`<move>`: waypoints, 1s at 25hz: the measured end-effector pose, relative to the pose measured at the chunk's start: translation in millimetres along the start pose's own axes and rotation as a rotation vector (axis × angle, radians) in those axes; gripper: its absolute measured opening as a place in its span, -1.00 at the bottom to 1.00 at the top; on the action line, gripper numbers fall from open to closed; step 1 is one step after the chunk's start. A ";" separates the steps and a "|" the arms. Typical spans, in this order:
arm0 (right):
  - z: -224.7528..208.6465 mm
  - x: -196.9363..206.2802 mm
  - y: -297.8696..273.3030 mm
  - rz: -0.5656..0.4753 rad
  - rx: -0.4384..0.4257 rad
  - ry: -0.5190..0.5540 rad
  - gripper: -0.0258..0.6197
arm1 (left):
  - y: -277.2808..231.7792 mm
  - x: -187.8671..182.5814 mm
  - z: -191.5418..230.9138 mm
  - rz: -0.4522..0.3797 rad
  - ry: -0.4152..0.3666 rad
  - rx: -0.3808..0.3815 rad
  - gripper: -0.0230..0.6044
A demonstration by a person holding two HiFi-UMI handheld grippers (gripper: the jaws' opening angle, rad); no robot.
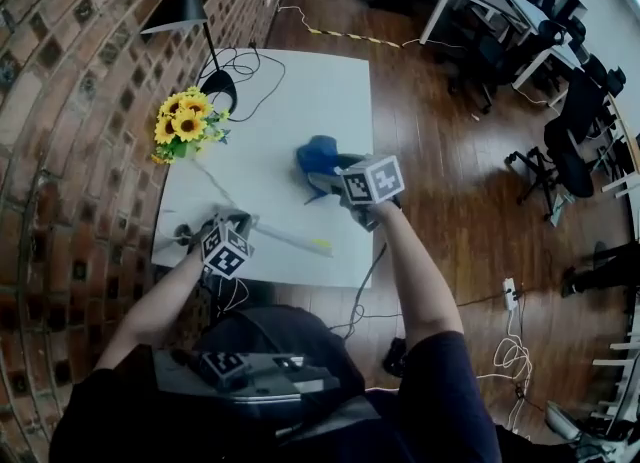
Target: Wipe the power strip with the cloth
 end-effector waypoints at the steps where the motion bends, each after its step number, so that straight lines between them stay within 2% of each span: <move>1: 10.5 21.0 -3.1 0.102 -0.061 0.037 0.13 | -0.8 0.3 1.6 -0.005 0.000 0.003 -0.88; 4: 32.5 92.3 -11.8 0.404 -0.159 0.166 0.13 | -2.3 1.4 4.5 -0.013 0.004 0.016 -0.88; 6: 42.9 126.1 -17.6 0.515 -0.195 0.196 0.13 | -3.6 1.8 4.8 -0.010 0.007 0.026 -0.88; 10: 69.5 151.3 -33.2 0.572 -0.265 0.197 0.13 | -6.6 1.8 4.2 0.018 -0.008 0.026 -0.88; 13: 85.8 161.9 -46.5 0.614 -0.275 0.219 0.13 | -6.1 1.5 4.7 0.021 0.020 0.027 -0.88; 15: 85.6 175.5 -55.0 0.673 -0.232 0.296 0.13 | -5.1 1.4 4.3 0.013 0.036 0.034 -0.88; 17: 76.4 182.9 -61.4 0.708 -0.152 0.404 -0.26 | -4.7 0.4 4.3 0.007 0.039 0.054 -0.87; 19: 67.9 177.7 -64.8 0.698 -0.076 0.462 -0.34 | -3.9 0.2 5.9 0.002 0.056 0.097 -0.87; 22: 61.9 166.8 -67.1 0.656 -0.020 0.540 -0.43 | 3.2 -2.8 16.4 -0.031 0.146 0.171 -0.86; 25: 52.4 154.7 -74.3 0.598 0.068 0.721 -0.43 | 14.5 -19.6 33.0 -0.116 0.201 0.163 -0.86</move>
Point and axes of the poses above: the fingertips, and each gripper's own axes: y backward along the fingers, z to its left, x out of its underside, the point moved 3 cm from there along y, backward along the fingers, and after that the axes turned 11 degrees about -y, right-handed, at the moved point
